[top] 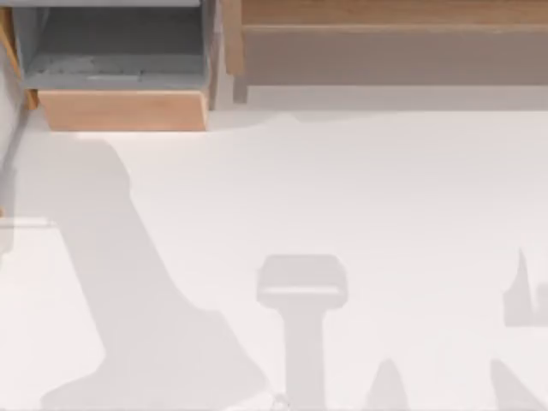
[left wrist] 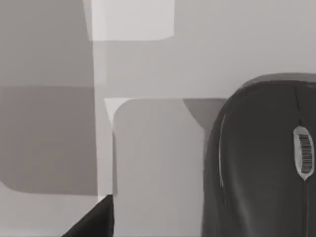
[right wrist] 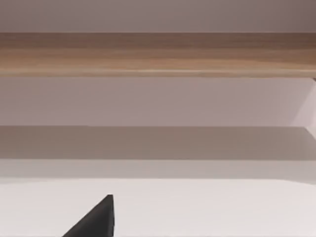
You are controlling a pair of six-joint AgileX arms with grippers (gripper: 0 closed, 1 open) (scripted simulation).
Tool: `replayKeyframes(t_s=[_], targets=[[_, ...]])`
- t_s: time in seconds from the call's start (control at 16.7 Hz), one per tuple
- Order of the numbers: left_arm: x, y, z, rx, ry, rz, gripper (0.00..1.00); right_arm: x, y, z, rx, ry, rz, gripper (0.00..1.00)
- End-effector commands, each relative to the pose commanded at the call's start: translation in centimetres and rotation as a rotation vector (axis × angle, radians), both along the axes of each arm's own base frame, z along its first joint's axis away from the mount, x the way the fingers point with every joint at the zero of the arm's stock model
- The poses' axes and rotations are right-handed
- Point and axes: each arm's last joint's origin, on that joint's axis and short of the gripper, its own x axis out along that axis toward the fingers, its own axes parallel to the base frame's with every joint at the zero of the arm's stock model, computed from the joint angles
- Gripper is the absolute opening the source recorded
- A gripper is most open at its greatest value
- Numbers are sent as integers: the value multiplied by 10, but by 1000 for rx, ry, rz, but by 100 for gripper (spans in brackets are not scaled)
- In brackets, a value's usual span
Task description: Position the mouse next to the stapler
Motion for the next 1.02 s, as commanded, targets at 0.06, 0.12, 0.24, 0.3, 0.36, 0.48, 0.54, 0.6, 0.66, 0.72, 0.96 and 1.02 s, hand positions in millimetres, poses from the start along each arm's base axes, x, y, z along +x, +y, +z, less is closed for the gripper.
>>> replayKeyframes(t_s=[0.06, 0.12, 0.24, 0.3, 0.36, 0.48, 0.54, 0.6, 0.66, 0.72, 0.96, 1.02], targets=[[0, 0, 0, 0, 0, 0, 92, 0, 0, 0, 0, 0, 0, 100], [0, 0, 0, 0, 0, 0, 85, 0, 0, 0, 0, 0, 0, 100], [0, 0, 0, 0, 0, 0, 70, 0, 0, 0, 0, 0, 0, 100], [0, 0, 0, 0, 0, 0, 62, 0, 0, 0, 0, 0, 0, 100], [0, 0, 0, 0, 0, 0, 55, 0, 0, 0, 0, 0, 0, 100], [0, 0, 0, 0, 0, 0, 40, 0, 0, 0, 0, 0, 0, 100], [0, 0, 0, 0, 0, 0, 32, 0, 0, 0, 0, 0, 0, 100], [0, 0, 0, 0, 0, 0, 25, 0, 0, 0, 0, 0, 0, 100], [0, 0, 0, 0, 0, 0, 17, 0, 0, 0, 0, 0, 0, 100], [0, 0, 0, 0, 0, 0, 10, 0, 0, 0, 0, 0, 0, 100], [0, 0, 0, 0, 0, 0, 0, 0, 0, 0, 0, 0, 0, 100], [0, 0, 0, 0, 0, 0, 0, 0, 0, 0, 0, 0, 0, 100]])
